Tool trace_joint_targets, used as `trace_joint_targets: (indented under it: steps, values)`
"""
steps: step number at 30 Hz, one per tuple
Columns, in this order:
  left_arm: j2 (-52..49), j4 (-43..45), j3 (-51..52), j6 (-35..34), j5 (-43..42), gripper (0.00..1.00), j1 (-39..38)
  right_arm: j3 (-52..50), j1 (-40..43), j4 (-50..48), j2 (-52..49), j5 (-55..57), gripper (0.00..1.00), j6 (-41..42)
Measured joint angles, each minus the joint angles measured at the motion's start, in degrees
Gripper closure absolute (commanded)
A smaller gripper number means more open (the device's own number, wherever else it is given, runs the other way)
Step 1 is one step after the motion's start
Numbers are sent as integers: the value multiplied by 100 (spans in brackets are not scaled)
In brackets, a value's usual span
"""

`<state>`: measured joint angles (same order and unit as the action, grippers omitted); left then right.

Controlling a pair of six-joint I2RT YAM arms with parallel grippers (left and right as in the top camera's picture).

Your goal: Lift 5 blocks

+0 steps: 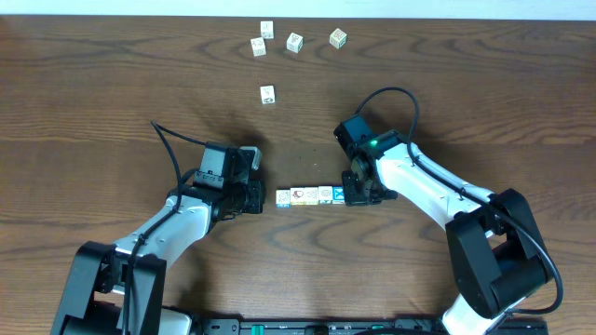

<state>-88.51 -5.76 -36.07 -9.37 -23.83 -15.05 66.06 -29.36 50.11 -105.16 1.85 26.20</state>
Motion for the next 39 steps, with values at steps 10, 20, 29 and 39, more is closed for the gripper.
trace_joint_targets:
  steps: [10,20,29,39]
  values:
    - [0,-90,0,-157,225,93,0,0,0,-28,0,-149,99,35]
    - [24,-861,7,-221,13,93,-264,0,0,-26,0,-208,99,37]
    - [28,-951,7,-240,-293,93,-876,0,0,-26,0,-210,99,37]
    - [26,-420,11,-310,-264,93,-885,0,0,-24,0,-208,99,37]
